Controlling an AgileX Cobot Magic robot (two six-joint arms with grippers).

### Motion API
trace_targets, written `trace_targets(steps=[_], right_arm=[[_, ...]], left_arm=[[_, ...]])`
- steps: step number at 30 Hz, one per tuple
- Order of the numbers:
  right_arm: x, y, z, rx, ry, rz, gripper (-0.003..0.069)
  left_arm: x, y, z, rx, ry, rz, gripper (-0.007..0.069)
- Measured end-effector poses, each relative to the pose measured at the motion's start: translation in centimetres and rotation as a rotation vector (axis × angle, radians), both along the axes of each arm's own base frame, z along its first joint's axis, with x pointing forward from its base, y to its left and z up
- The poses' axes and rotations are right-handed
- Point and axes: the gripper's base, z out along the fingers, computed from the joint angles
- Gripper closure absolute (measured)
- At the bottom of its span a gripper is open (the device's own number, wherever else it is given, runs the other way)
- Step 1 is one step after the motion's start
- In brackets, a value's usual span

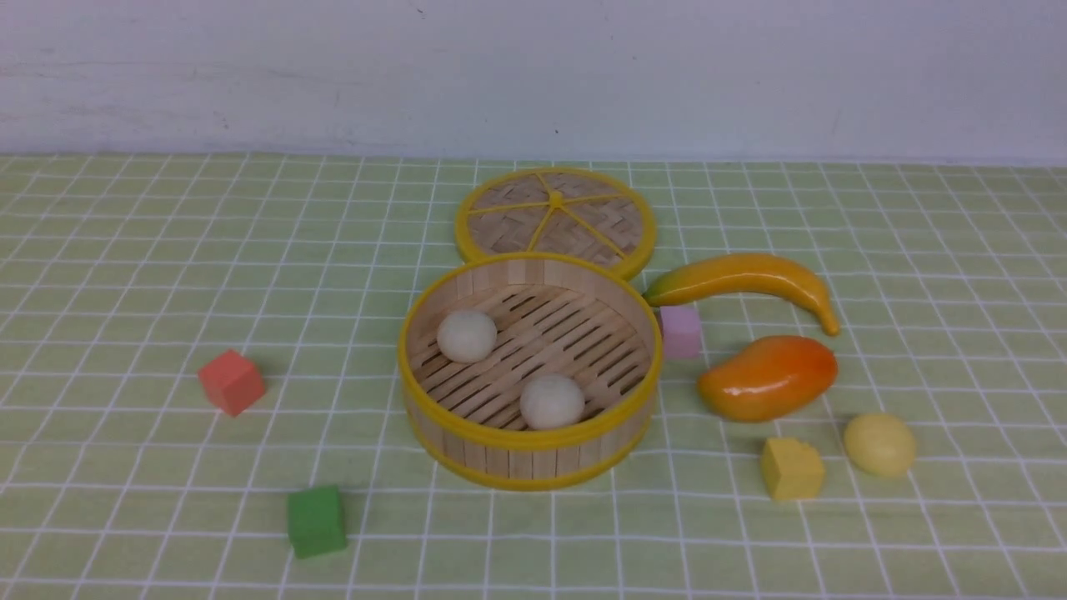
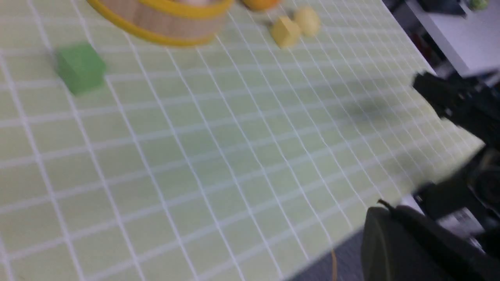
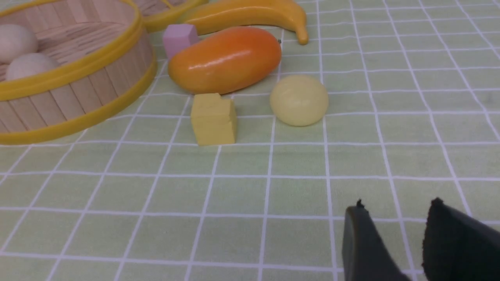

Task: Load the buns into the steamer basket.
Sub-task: Use the right arm to grab a steamed stuffed bun

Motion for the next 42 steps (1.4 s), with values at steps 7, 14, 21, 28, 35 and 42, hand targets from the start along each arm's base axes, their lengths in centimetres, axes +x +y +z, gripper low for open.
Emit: trace_targets(steps=[7, 14, 21, 28, 35, 42], right_arm=[[0.0, 0.0, 0.0, 0.000, 0.000, 0.000, 0.0419], [0.0, 0.0, 0.0, 0.000, 0.000, 0.000, 0.0419], [0.0, 0.0, 0.0, 0.000, 0.000, 0.000, 0.0419], [0.0, 0.0, 0.0, 0.000, 0.000, 0.000, 0.0419], [0.0, 0.0, 0.0, 0.000, 0.000, 0.000, 0.0419], [0.0, 0.0, 0.0, 0.000, 0.000, 0.000, 0.0419]], left_arm=[[3.8, -0.5, -0.3, -0.048, -0.239, 0.187, 0.0631], [5.6, -1.2, -4.1, -0.024, -0.443, 0.276, 0.0627], [5.9, -0.9, -9.1, 0.036, -0.396, 0.484, 0.0620], [7.0, -1.5, -14.0, 0.092, -0.264, 0.468, 0.0616], [7.4, -1.2, -18.1, 0.156, -0.143, 0.541, 0.0607], [7.5, -0.8, -18.0, 0.186, -0.164, 0.594, 0.0605]])
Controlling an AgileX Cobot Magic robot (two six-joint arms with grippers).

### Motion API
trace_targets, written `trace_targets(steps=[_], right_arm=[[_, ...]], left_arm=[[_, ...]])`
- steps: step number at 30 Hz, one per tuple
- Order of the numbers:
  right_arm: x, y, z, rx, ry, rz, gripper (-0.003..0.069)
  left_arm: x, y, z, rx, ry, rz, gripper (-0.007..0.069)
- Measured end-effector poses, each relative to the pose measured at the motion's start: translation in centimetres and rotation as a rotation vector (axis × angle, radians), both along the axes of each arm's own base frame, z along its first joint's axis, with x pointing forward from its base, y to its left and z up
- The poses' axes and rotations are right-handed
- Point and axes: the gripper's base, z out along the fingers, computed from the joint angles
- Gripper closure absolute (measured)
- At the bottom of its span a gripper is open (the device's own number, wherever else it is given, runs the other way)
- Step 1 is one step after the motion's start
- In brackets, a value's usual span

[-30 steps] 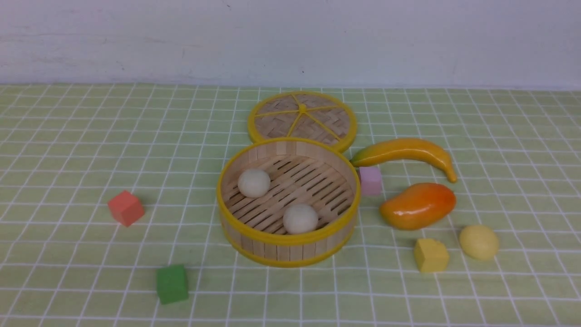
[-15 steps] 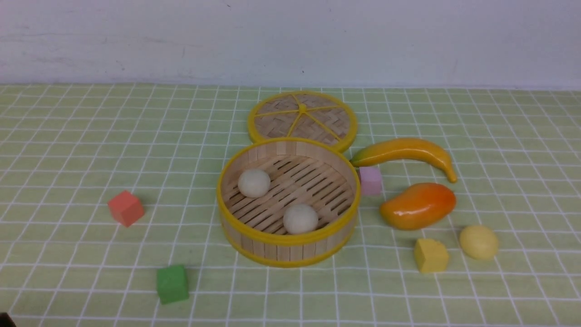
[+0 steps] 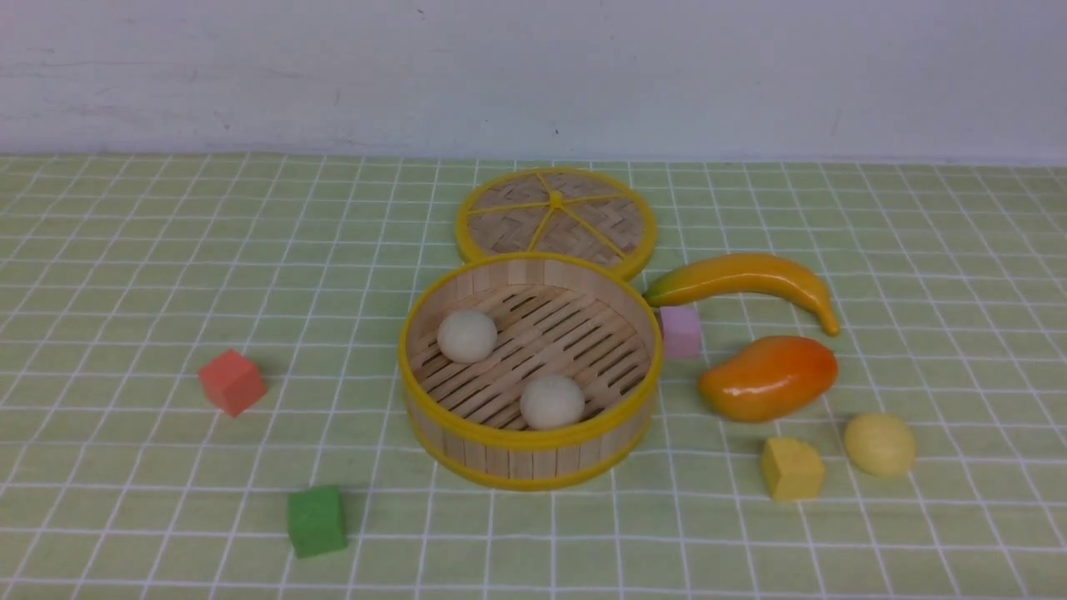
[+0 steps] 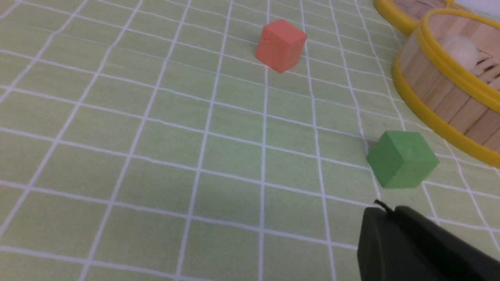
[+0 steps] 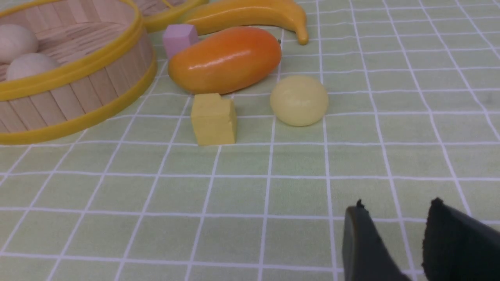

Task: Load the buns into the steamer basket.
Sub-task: Use the right arm to grab a steamed stuffed bun

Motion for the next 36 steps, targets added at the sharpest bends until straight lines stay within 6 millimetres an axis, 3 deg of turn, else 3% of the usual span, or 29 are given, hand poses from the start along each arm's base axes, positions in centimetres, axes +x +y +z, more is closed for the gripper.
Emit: trace_targets(steps=[8, 36], right_arm=[[0.00, 0.00, 0.00, 0.000, 0.000, 0.000, 0.0419], [0.00, 0.00, 0.00, 0.000, 0.000, 0.000, 0.0419]], left_arm=[[0.02, 0.32, 0.01, 0.092, -0.006, 0.009, 0.0601], [0.02, 0.34, 0.02, 0.098, -0.007, 0.009, 0.0578]])
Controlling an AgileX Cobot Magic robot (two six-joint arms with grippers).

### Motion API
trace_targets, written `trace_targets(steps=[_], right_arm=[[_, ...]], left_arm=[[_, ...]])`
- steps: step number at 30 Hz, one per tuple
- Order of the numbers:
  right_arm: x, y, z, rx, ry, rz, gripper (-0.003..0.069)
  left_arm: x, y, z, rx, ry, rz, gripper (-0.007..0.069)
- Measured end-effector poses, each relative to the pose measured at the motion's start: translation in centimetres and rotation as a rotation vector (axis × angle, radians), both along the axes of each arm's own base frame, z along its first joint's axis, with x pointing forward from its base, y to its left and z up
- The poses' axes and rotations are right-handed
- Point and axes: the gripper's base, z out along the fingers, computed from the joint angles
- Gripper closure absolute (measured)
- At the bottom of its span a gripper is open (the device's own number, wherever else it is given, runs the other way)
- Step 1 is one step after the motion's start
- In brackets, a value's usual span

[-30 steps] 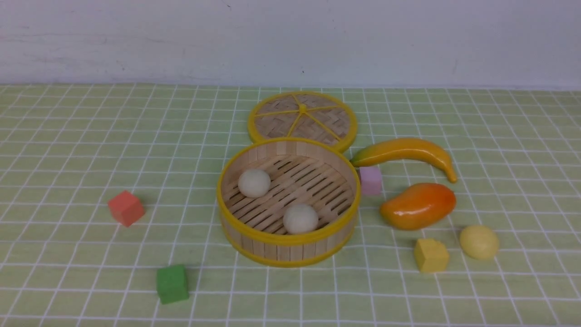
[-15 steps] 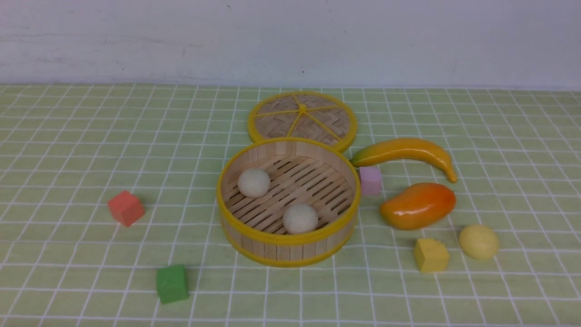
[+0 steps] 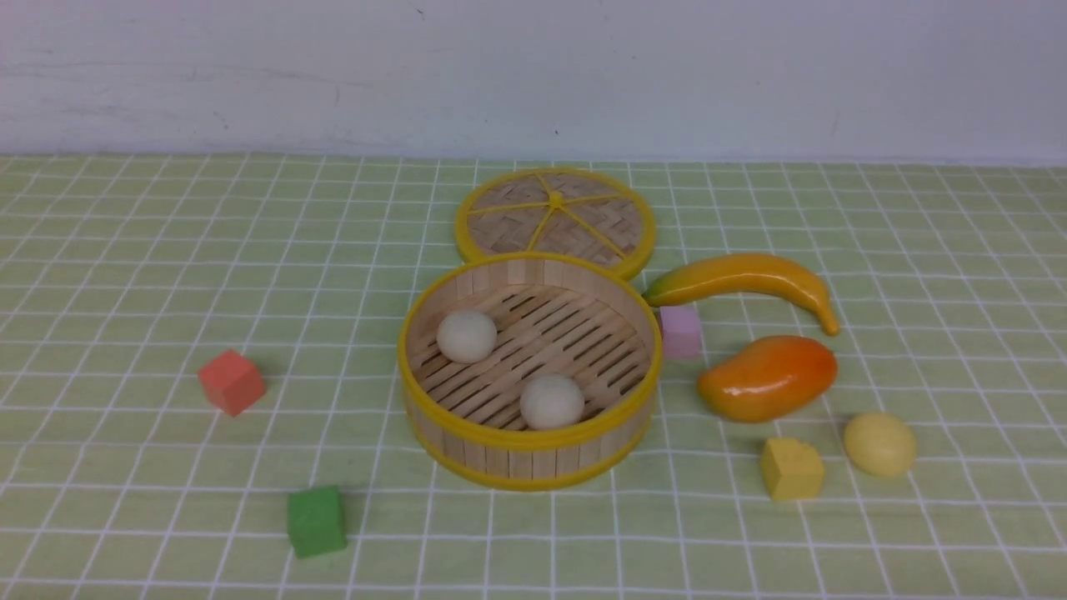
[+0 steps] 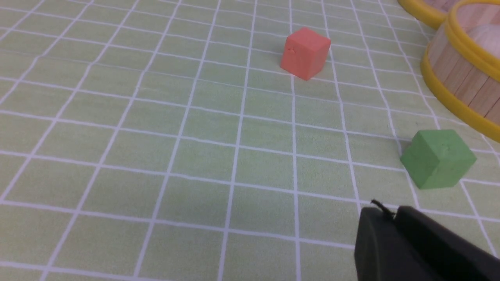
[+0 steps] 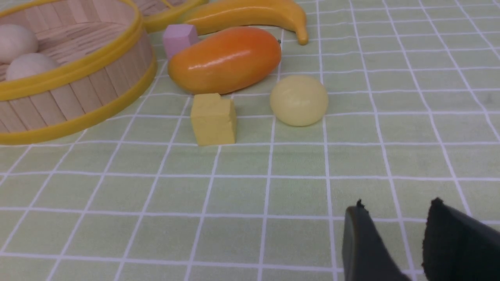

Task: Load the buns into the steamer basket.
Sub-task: Use the right arm to grab a steamed stuffed bun

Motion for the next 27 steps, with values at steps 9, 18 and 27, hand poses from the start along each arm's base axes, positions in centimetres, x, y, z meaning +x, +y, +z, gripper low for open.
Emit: trace_targets(steps=[9, 18, 27], right_arm=[[0.0, 0.0, 0.1, 0.001, -0.009, 0.001, 0.0419], [0.4, 0.2, 1.9, 0.032, -0.237, 0.015, 0.0419], [0.3, 0.3, 4.1, 0.068, -0.483, 0.031, 0.0419]], left_arm=[[0.0, 0.0, 0.0, 0.001, 0.000, 0.000, 0.0578], [0.0, 0.0, 0.0, 0.002, 0.000, -0.001, 0.0574], [0.0, 0.0, 0.0, 0.002, 0.000, -0.001, 0.0568]])
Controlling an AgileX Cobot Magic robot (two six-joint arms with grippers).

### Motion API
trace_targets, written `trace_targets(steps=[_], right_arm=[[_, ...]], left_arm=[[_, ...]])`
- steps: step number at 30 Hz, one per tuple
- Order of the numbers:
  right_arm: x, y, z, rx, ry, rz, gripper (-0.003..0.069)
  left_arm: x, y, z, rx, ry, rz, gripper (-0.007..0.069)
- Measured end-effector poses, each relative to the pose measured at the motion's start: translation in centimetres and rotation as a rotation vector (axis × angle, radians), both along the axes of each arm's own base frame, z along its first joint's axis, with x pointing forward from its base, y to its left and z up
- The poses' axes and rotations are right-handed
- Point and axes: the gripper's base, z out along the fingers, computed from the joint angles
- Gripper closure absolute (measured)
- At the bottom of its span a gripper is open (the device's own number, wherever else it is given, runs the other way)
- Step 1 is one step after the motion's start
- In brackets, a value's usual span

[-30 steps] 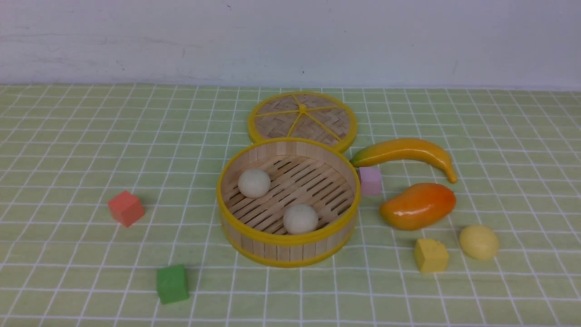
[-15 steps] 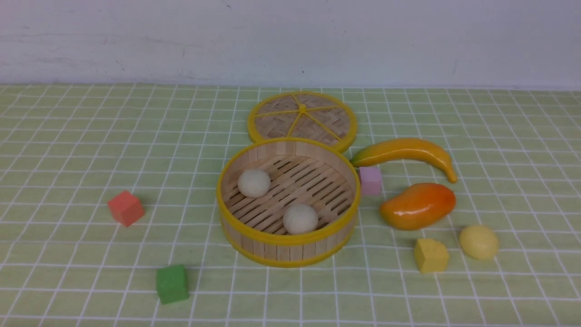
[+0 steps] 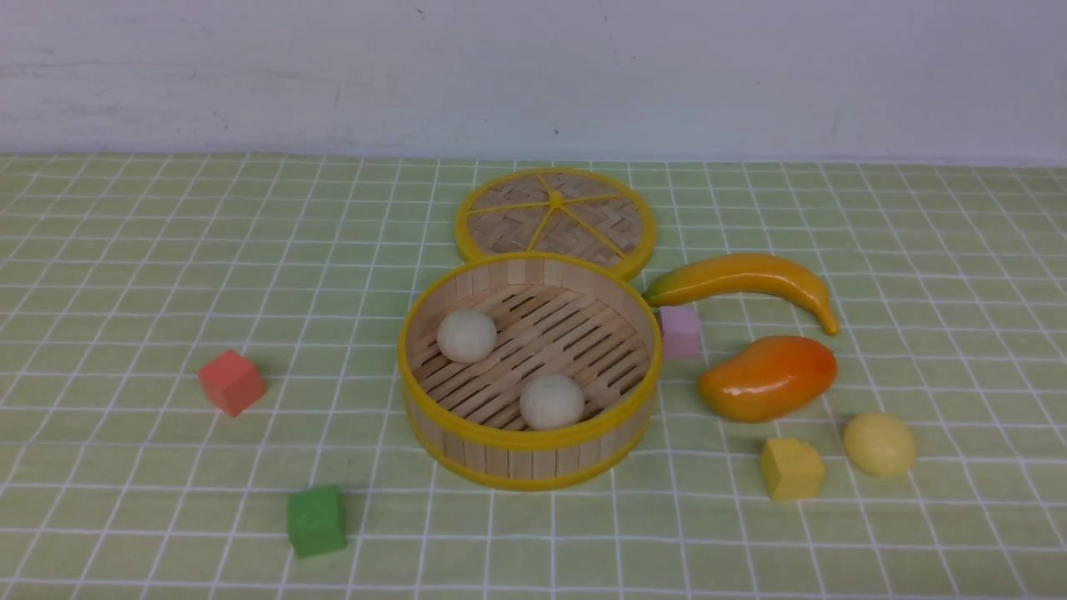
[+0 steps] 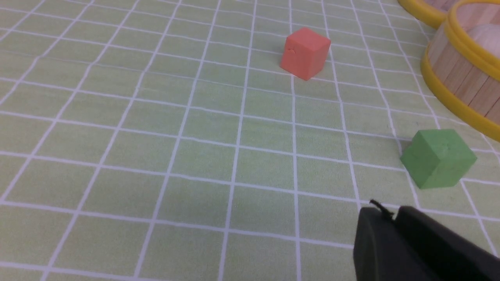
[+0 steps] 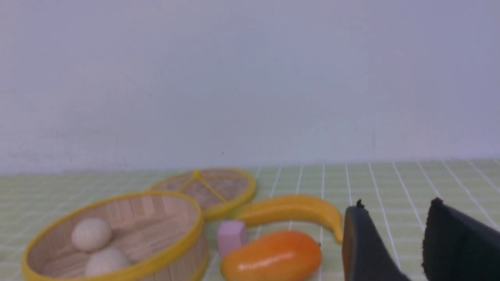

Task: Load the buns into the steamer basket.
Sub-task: Use the right arm to grab a steamed stuffed bun

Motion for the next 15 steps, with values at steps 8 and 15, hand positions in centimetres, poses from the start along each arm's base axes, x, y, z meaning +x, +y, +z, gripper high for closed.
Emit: trace_targets(steps=[8, 15], right_arm=[[-0.4, 0.0, 1.5, 0.090, -0.154, 0.029, 0.0419], [-1.4, -0.1, 5.1, 0.119, -0.282, 0.039, 0.0419]], left_arm=[[0.0, 0.0, 0.0, 0.000, 0.001, 0.000, 0.0564], [0.0, 0.0, 0.0, 0.000, 0.001, 0.000, 0.0554]])
